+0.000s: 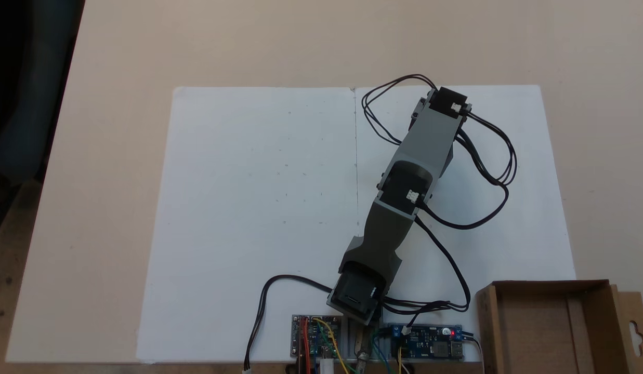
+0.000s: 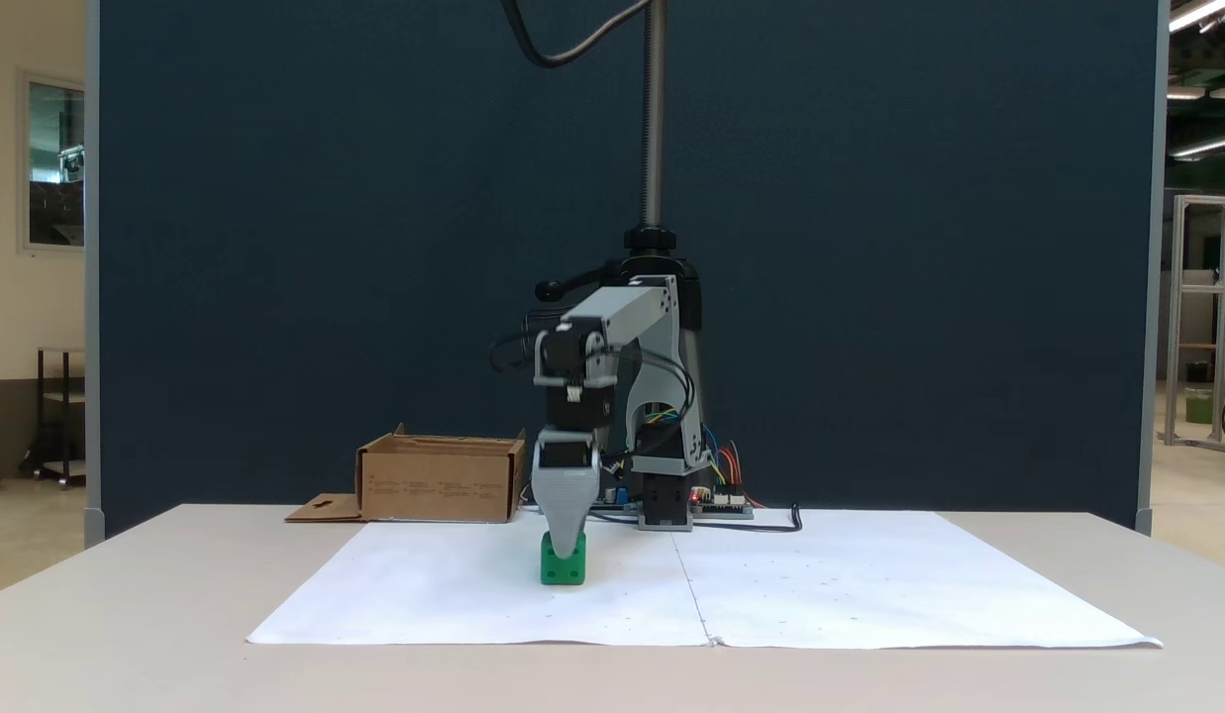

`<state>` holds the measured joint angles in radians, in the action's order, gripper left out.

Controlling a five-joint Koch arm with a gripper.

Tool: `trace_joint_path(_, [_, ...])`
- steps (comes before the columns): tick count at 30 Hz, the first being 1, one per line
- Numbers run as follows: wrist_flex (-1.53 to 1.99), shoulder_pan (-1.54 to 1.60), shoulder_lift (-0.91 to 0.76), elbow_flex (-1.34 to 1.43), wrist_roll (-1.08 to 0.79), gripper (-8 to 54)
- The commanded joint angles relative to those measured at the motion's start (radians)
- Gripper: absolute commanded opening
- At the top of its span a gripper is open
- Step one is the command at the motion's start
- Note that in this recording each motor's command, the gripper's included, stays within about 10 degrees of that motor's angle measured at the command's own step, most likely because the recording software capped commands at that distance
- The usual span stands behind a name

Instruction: Grasp a green dice and put it in the bin.

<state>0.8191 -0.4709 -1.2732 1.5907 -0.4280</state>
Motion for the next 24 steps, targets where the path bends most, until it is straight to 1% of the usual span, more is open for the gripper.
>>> trace_joint_path(1, [-0.041,-0.026,-0.014,-0.049,-0.094,44.9])
trace_joint_path(11, [-0.077,-0.055,0.011,-0.049,-0.092,43.7])
trace_joint_path(20, [-0.089,-0.06,0.017,-0.044,-0.091,40.7])
trace_joint_path(24, [-0.089,-0.055,0.02,-0.035,-0.091,40.7])
